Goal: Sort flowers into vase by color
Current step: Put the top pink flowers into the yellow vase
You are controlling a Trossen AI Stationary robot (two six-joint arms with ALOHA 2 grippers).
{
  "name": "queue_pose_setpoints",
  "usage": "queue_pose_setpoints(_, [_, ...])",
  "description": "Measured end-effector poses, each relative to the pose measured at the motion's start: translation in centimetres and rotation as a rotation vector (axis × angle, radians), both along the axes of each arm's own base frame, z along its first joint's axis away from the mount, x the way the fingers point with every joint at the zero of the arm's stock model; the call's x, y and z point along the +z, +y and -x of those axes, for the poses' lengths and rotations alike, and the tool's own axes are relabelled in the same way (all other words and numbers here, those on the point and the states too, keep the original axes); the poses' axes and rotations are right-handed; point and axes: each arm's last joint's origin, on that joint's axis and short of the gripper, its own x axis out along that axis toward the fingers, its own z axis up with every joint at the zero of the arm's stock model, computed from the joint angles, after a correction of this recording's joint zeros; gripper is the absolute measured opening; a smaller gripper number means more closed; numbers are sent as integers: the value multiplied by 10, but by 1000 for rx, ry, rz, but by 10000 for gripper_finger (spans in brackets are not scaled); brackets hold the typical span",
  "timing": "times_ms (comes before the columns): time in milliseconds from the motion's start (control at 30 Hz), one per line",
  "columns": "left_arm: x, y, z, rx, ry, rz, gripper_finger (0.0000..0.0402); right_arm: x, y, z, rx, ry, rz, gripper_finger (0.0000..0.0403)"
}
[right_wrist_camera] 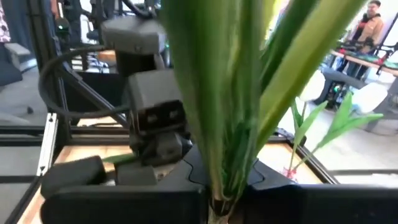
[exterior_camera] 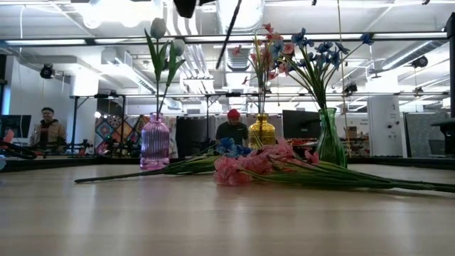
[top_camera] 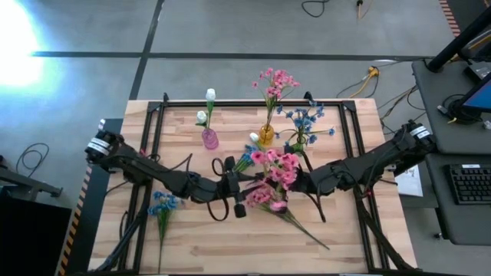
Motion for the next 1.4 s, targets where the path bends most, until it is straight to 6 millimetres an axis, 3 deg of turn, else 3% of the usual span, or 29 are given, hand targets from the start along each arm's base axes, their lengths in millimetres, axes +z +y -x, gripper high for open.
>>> queue_pose_setpoints(200, [12, 7, 19, -2, 109, -37, 171, 12, -8, -1, -49, 66, 27, 13])
queue_pose_setpoints(367, [20, 14, 36, 11, 189, -28, 196, 31, -29, -4, -117, 123, 43, 13])
queue_pose_setpoints(633, [21, 27, 59, 207, 284, -21, 193, 53, -76, -11, -176, 132, 40, 13])
queue_pose_setpoints(900, [13, 29, 62, 248, 343, -22, 186, 48, -118, -22, -256, 175, 27, 13])
queue_pose_setpoints(1100, [11, 30, 63, 265, 355, -27, 185, 46, -140, -30, -303, 227, 11, 13])
queue_pose_setpoints(1400, [7, 32, 66, 310, 381, -22, 184, 53, -164, -25, -381, 270, -12, 13])
